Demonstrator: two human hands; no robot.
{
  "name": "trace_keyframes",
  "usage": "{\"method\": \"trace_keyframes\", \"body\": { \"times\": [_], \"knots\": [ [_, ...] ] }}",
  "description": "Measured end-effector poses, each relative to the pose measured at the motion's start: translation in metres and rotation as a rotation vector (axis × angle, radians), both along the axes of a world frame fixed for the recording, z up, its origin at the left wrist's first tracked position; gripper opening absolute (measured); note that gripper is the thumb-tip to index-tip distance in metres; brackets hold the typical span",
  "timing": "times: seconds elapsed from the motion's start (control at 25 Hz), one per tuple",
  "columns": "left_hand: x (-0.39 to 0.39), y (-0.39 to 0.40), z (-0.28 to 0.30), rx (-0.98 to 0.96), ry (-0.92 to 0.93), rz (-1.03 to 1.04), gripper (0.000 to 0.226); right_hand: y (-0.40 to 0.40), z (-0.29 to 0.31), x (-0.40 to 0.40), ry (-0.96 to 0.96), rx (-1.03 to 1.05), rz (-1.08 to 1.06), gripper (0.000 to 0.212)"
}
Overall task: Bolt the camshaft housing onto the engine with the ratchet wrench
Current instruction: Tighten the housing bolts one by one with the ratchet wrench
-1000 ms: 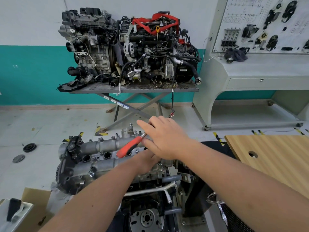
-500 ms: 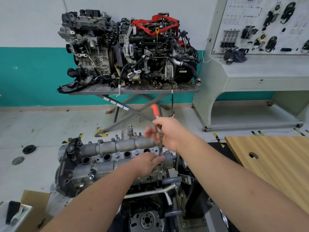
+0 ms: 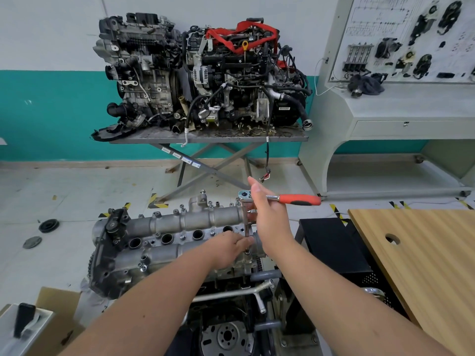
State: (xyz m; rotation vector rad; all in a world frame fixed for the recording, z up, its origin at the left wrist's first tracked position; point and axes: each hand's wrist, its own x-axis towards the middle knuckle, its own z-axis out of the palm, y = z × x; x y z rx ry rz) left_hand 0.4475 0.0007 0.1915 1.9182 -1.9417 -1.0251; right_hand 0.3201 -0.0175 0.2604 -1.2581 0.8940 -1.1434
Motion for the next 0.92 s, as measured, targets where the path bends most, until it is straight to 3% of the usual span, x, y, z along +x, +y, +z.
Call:
{"method": "trace_keyframes", "body": {
  "times": [0.16,0.32,0.4,0.48,0.6,0.72,0.84,0.92],
  "knots": [
    [-0.001,0.0,0.001,0.005,-0.006,-0.026,0.053,-0.002,-0.015,-0.003,0.185,-0.337,-0.038,0.036],
    [-0.001,0.0,0.001,0.007,-0.058,-0.032,0.036,-0.01,-0.023,-0.001,0.424,-1.047,-0.203,0.036],
    [-0.001,0.0,0.0,0.004,-0.011,-0.026,0.028,-0.016,-0.017,0.0,0.611,-1.224,-0.221,0.031],
    [-0.003,0.003,0.002,-0.07,0.065,0.0,0.032,-0.021,-0.009,-0.001,0.797,-1.288,-0.139,0.033],
    [-0.003,0.006,0.006,-0.196,-0.052,-0.059,0.034,-0.023,0.006,-0.009,1.003,-1.293,0.088,0.044],
    [-0.001,0.005,0.003,-0.134,-0.06,-0.049,0.05,-0.031,0.022,-0.023,1.128,-1.275,0.344,0.055],
    [-0.002,0.003,0.004,0.001,-0.012,0.001,0.06,-0.034,0.033,-0.025,1.189,-1.293,0.315,0.048],
    [-0.002,0.003,0.005,0.015,-0.003,-0.004,0.059,-0.033,0.038,-0.016,1.218,-1.184,0.264,0.036]
  ]
}}
